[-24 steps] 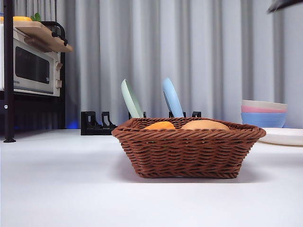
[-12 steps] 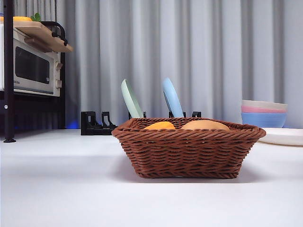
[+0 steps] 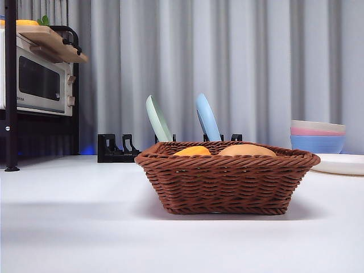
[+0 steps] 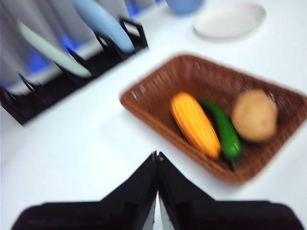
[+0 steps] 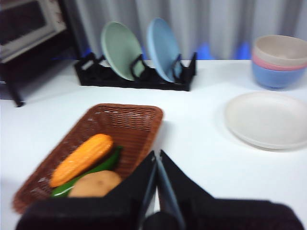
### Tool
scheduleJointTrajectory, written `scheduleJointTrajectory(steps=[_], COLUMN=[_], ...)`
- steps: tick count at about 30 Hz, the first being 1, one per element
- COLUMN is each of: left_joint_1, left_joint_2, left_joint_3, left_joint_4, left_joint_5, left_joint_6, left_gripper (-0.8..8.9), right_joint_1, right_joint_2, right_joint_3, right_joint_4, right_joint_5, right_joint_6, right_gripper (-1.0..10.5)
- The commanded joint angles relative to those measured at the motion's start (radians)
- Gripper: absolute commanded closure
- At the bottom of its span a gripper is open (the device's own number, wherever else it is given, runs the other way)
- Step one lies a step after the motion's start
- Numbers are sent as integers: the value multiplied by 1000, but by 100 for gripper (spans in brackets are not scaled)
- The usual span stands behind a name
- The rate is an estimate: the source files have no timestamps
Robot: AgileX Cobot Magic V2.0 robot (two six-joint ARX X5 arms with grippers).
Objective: Pick up the basket,pick up the corn from the table,pick up the potato from the table,pick up the cucumber from the table,put all items into the basket
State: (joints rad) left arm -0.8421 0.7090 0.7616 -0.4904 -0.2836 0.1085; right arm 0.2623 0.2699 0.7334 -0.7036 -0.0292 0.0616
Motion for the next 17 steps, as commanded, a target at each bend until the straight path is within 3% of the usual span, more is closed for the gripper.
scheduleJointTrajectory(steps=[1,6,17], left_joint_1=[-3,-2,-2], left_joint_2=[-5,3,4], left_joint_3=[1,1,1], left_joint_4=[-13,-17,-15], left_joint_5=[1,-3,-7], left_joint_6=[-40,-36,-23], left_gripper=[816,816,822], right_joint_1=[2,2,2], right_joint_2=[17,48,90], right_joint_3=[-6,-6,-6], right_joint_4=[10,42,36], right_joint_5=[81,116,114], right_joint_6=[95,355,356], right_gripper=[946,945,946])
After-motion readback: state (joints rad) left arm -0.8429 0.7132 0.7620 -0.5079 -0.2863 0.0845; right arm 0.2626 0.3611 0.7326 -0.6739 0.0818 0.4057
